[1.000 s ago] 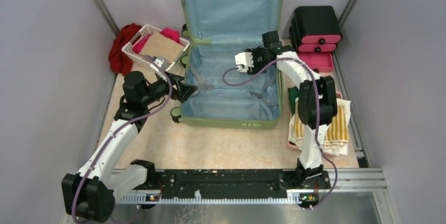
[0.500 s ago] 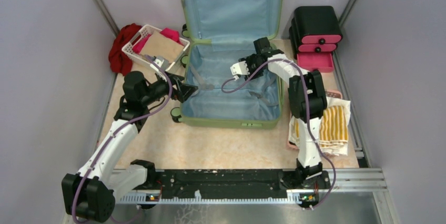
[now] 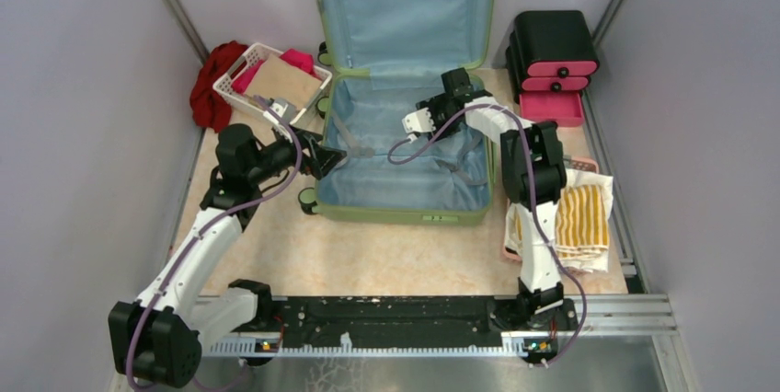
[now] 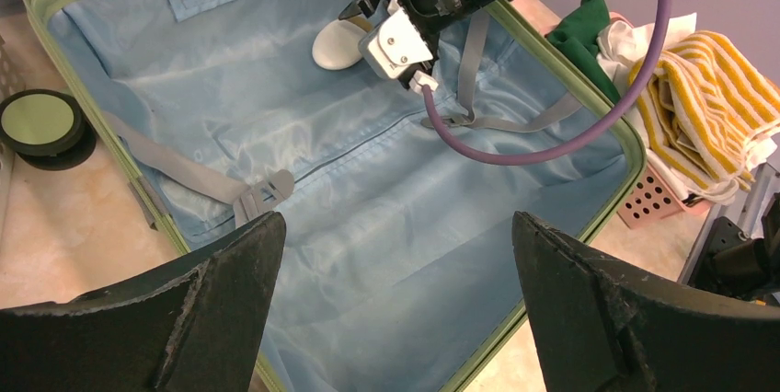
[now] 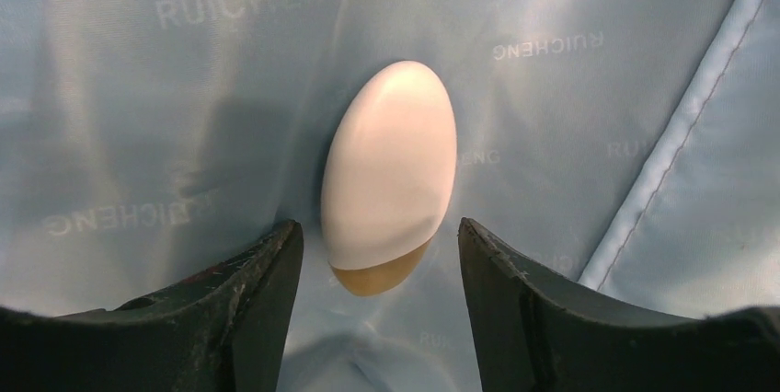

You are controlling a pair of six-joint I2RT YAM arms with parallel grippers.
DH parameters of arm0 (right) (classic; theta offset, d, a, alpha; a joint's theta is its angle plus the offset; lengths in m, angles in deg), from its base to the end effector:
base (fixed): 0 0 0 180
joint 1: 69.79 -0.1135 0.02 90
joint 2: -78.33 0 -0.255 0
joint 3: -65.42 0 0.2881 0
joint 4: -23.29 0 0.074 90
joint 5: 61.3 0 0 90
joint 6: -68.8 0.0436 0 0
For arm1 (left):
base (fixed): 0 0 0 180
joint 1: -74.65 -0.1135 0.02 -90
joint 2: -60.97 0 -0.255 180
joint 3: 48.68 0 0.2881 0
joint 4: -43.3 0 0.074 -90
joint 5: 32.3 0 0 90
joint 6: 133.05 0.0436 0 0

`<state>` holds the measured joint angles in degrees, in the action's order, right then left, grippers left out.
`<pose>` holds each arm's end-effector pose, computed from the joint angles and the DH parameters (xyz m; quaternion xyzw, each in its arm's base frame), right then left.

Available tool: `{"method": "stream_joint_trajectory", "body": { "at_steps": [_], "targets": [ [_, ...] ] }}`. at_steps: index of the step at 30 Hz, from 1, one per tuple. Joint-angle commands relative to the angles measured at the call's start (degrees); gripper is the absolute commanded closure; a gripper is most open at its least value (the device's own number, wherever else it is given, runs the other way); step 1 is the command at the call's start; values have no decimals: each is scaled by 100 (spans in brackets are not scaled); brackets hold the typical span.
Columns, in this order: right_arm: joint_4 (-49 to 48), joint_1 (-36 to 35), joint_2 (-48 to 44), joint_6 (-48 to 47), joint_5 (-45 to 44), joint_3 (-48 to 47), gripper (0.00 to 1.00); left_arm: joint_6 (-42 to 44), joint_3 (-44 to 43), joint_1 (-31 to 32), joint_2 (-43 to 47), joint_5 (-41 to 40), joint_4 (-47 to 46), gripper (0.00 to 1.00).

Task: Open, take out, and arrange the luggage

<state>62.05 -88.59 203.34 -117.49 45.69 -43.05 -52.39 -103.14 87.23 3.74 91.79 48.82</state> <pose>0.4771 0.1759 0.1452 -0.8202 0.4694 -0.0746 0.3183 0.2667 -0.0846 0.2981 0.2121 0.7174 -0.3366 0.5719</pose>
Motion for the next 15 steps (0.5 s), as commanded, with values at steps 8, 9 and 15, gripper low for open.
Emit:
{"method": "stream_joint_trajectory", "body": {
  "at_steps": [8, 9, 15],
  "targets": [
    [-769, -325, 299, 314, -330, -4, 38, 82, 7, -36, -58, 37, -141, 1],
    [-817, -325, 331, 372, -370, -18, 40, 80, 7, -36, -53, 43, -141, 1],
    [-1230, -340, 414, 573, -675, 34, 48, 73, -2, -37, -50, 52, -141, 1]
  ]
}}
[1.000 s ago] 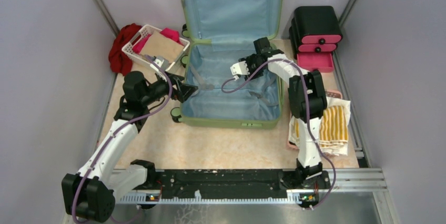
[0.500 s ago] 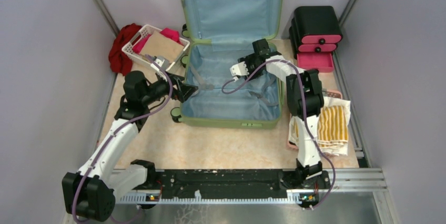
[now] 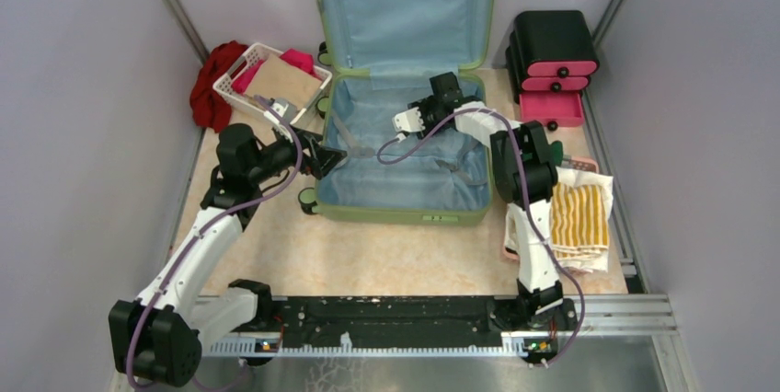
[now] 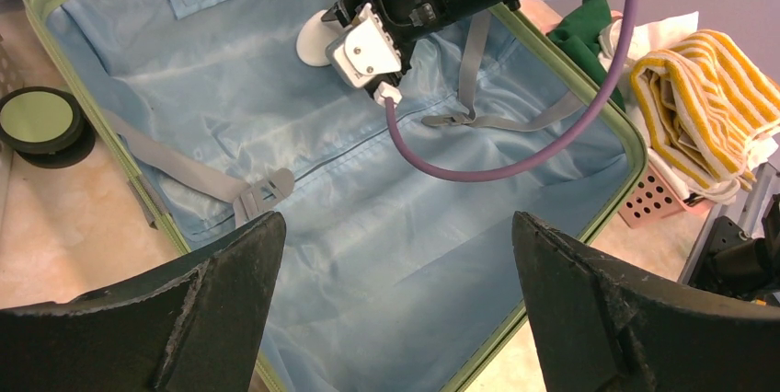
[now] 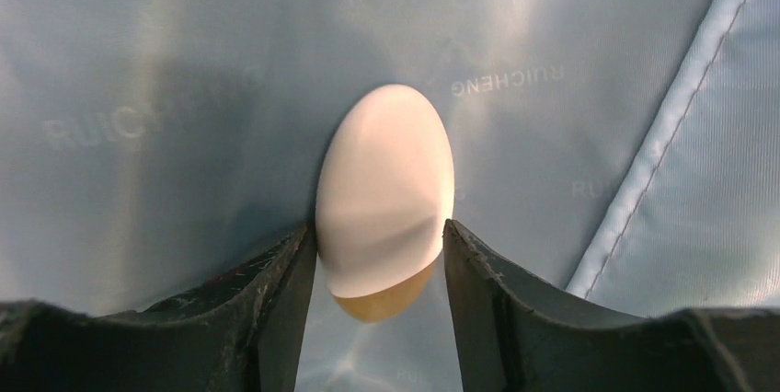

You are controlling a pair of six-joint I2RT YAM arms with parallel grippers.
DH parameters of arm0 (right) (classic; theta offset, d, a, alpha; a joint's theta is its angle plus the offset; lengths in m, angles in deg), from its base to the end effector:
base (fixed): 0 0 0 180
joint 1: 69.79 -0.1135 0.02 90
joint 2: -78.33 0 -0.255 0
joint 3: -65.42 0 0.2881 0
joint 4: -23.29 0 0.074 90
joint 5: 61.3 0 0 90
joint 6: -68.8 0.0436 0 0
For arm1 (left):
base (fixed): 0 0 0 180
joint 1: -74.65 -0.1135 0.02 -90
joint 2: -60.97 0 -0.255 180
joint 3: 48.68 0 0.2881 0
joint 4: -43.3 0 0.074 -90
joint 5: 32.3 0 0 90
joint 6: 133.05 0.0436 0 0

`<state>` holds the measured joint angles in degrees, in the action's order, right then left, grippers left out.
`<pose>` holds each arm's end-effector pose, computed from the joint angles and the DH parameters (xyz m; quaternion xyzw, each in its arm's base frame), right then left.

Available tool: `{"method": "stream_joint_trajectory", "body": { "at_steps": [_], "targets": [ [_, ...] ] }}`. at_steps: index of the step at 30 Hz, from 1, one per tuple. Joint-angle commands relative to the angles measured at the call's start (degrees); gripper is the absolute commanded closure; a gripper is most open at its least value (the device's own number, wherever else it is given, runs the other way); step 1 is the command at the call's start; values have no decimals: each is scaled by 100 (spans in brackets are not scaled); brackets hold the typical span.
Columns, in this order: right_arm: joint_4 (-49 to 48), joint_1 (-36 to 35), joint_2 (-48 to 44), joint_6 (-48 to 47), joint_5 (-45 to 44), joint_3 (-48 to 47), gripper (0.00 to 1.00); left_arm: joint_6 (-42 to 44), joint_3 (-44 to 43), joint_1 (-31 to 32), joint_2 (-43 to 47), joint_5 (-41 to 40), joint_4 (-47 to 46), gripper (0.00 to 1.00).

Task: Open, take out, and arrange the luggage

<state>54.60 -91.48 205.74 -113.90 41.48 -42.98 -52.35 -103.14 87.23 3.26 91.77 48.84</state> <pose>0.4812 0.2018 0.1325 -0.8062 0.4747 -0.1107 0.3354 0.2682 -0.0849 0.2959 0.2114 0.7202 -0.3365 0.5688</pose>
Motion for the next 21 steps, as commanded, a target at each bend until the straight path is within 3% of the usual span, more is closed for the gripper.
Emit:
{"method": "stream_joint_trajectory", "body": {
  "at_steps": [1, 5, 10, 12, 21],
  "targets": [
    [-558, -50, 179, 225, -297, 50, 48, 69, 3, -36, 1, 49, -139, 1],
    [-907, -86, 251, 432, -480, 59, 48, 69, 1, -37, 7, 49, -143, 1],
    [-1144, -136, 187, 319, -341, 252, 34, 77, 0, -38, 11, 31, -134, 1],
    [-1122, -171, 181, 256, -292, 270, 33, 76, -1, -37, 7, 35, -134, 1],
    [-1110, -265, 151, 597, -163, 141, 48, 95, -2, -41, 32, -5, -117, 1]
  ]
}}
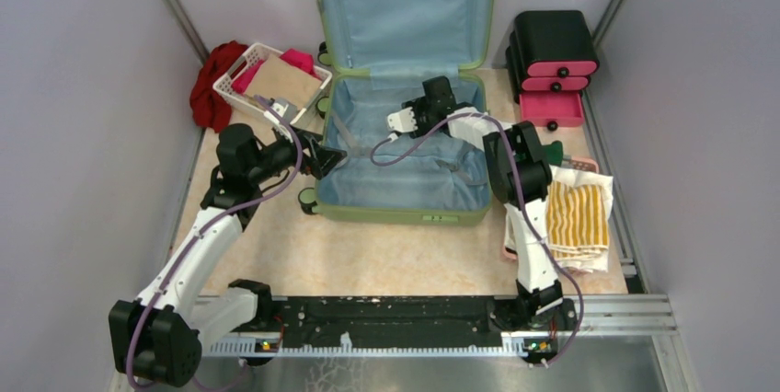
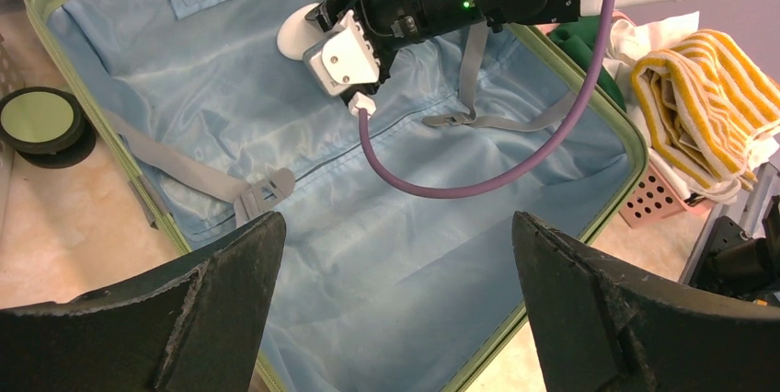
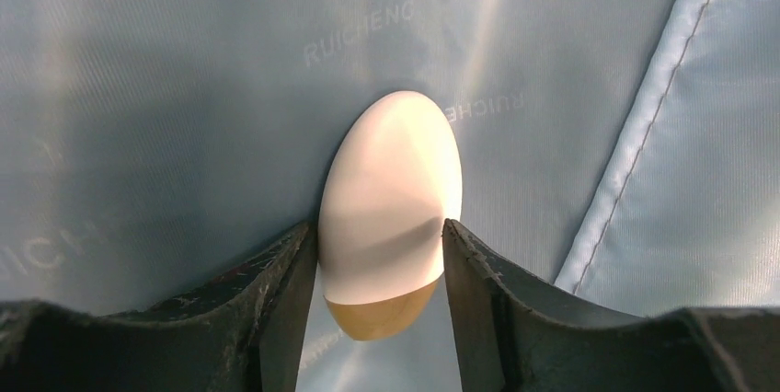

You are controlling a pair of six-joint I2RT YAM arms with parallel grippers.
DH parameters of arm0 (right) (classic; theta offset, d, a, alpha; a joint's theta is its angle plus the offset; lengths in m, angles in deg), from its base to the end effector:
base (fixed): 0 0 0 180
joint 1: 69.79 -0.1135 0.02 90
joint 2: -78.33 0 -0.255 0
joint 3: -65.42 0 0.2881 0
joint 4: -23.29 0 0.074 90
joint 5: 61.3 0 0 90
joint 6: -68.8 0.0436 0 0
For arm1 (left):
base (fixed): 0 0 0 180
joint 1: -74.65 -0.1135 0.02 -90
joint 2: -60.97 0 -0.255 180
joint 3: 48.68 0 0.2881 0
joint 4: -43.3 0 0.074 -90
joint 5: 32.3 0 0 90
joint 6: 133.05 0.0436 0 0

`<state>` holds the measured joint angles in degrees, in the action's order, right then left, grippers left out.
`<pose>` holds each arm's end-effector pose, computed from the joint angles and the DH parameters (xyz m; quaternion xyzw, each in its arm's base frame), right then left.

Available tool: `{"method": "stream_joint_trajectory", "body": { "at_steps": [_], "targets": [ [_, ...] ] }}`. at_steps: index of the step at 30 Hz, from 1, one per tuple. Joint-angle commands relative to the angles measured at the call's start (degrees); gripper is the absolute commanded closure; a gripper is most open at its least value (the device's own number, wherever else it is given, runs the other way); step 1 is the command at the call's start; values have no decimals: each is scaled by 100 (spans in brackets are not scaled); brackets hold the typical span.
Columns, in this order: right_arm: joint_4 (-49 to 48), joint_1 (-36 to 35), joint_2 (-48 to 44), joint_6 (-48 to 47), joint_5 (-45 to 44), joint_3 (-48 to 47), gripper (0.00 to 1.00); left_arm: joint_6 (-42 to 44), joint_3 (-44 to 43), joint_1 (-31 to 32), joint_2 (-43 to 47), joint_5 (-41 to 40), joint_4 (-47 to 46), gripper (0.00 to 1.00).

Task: Open, take out, and arrange the luggage

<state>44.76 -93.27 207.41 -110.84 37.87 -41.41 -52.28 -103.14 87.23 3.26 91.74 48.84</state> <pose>0.4852 0.2183 0.1215 -0.7822 0.4789 -0.1522 0.3683 0.2682 -0.0849 0.2959 0.2116 0.7201 -0.3359 0.5691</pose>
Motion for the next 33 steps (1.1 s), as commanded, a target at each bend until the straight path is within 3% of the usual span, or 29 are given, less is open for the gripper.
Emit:
{"method": "stream_joint_trajectory", "body": {
  "at_steps": [1, 11, 33],
  "targets": [
    [-159, -86, -69, 361, 213, 0, 49, 88, -4, -37, 35, 2, -117, 1],
    [-409, -88, -497, 1006, 236, 49, 49, 75, -6, -42, 56, 38, -125, 1],
    [-752, -166, -706, 1003, 2, 206, 50, 88, 3, -45, 10, 20, -126, 1]
  ]
}}
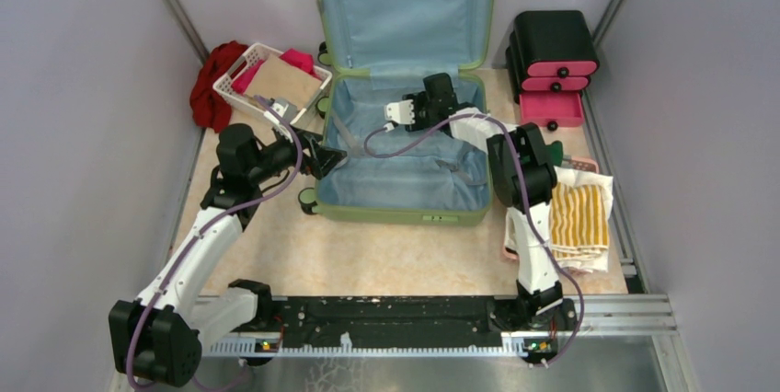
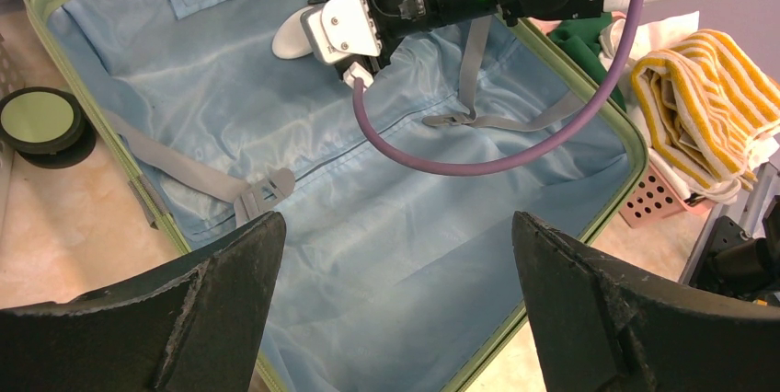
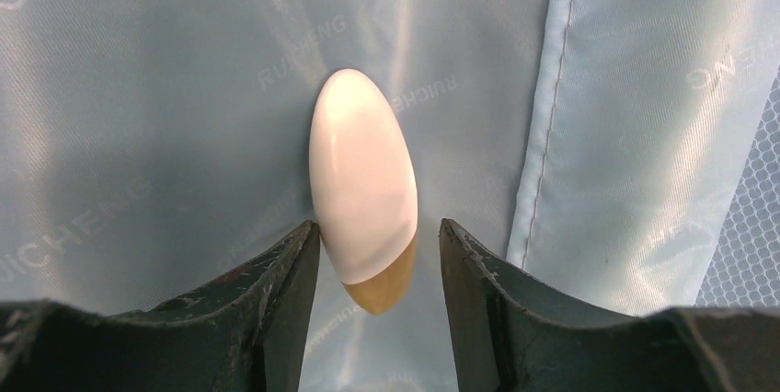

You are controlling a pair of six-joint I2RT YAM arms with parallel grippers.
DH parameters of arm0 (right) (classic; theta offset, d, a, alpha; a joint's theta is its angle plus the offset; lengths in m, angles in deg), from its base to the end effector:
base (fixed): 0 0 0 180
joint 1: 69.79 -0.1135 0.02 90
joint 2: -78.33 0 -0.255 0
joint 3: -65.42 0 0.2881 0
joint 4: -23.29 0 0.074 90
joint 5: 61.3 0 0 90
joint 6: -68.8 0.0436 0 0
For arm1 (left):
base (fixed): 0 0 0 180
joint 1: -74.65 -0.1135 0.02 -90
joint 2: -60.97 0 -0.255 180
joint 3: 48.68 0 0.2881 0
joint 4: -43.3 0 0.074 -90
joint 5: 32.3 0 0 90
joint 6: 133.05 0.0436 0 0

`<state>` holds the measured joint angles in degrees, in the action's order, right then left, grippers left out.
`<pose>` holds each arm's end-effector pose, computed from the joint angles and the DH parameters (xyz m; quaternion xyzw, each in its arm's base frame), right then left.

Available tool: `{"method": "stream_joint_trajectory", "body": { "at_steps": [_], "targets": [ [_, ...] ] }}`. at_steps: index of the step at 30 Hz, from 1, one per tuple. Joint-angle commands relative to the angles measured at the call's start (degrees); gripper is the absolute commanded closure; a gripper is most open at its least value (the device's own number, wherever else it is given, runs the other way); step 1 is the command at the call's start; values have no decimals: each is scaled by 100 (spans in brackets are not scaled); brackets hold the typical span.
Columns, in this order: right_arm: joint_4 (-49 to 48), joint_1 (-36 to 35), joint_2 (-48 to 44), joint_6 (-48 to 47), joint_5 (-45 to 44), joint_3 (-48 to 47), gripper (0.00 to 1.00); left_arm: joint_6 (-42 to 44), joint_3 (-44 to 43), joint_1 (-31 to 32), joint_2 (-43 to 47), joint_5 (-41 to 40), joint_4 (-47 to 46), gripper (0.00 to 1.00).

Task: Open, take out, and arrange the luggage

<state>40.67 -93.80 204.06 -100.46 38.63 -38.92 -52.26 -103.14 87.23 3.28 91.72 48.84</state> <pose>0.4796 0.2219 0.1422 -0.7276 0.5282 -0.1306 0.4178 0.2682 -0.0848 0.2960 0.2117 0.7200 -0.3357 0.5693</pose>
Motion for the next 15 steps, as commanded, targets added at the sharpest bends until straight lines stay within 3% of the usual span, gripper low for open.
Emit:
{"method": "stream_joint_trajectory", "body": {
  "at_steps": [1, 15],
  "targets": [
    [-384, -133, -354, -44, -88, -34, 50, 93, -1, -45, 2, 10, -118, 1],
    [-763, -183, 67, -171, -182, -164, 51, 113, -2, -45, -78, -19, -89, 1]
  ]
}}
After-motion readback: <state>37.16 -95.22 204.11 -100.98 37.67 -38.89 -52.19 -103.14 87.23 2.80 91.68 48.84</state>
